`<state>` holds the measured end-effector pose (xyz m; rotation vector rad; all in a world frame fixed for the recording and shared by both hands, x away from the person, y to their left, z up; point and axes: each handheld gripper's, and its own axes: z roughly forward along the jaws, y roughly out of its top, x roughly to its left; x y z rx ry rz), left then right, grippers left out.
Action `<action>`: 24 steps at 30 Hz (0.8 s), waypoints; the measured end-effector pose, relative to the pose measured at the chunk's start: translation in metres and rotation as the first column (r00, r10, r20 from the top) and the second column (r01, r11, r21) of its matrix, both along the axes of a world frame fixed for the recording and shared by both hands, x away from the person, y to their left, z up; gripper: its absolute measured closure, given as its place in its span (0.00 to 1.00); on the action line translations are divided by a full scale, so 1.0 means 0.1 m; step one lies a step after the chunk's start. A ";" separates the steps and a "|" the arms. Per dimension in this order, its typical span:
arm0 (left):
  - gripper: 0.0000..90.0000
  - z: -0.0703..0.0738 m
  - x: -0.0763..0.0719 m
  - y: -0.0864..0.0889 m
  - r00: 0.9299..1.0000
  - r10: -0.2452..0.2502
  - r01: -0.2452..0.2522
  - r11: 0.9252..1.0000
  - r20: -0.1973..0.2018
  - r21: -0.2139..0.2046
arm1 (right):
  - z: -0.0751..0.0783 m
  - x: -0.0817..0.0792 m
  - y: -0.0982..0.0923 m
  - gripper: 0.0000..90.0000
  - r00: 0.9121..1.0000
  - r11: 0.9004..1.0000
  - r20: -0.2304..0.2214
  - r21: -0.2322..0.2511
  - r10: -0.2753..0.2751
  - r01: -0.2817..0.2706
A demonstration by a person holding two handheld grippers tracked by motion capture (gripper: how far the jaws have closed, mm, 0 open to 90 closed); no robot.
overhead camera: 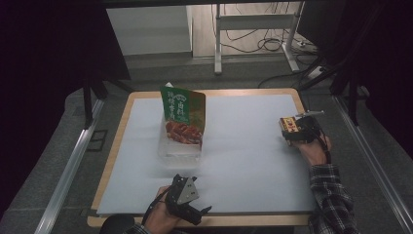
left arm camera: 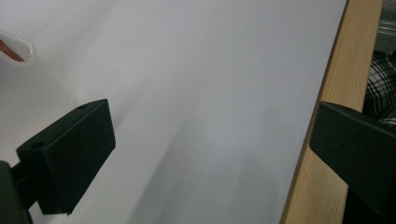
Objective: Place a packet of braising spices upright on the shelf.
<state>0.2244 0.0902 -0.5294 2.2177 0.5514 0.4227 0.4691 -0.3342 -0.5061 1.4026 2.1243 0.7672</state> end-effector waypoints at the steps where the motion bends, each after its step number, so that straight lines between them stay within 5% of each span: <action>1: 0.00 0.00 0.00 0.00 1.000 0.000 0.000 1.000 0.000 0.001 | -0.01 0.00 0.00 0.19 1.000 1.000 -0.004 -0.001 -0.001 0.001; 16: 0.00 0.00 0.00 0.00 1.000 -0.001 0.001 1.000 0.002 0.005 | -0.02 0.00 0.03 0.34 0.997 0.999 -0.072 -0.026 -0.028 0.026; 24: 0.00 0.01 0.00 0.01 1.000 0.001 -0.001 1.000 0.004 0.002 | 0.08 -0.05 0.02 0.34 0.999 1.000 -0.038 0.011 -0.005 0.005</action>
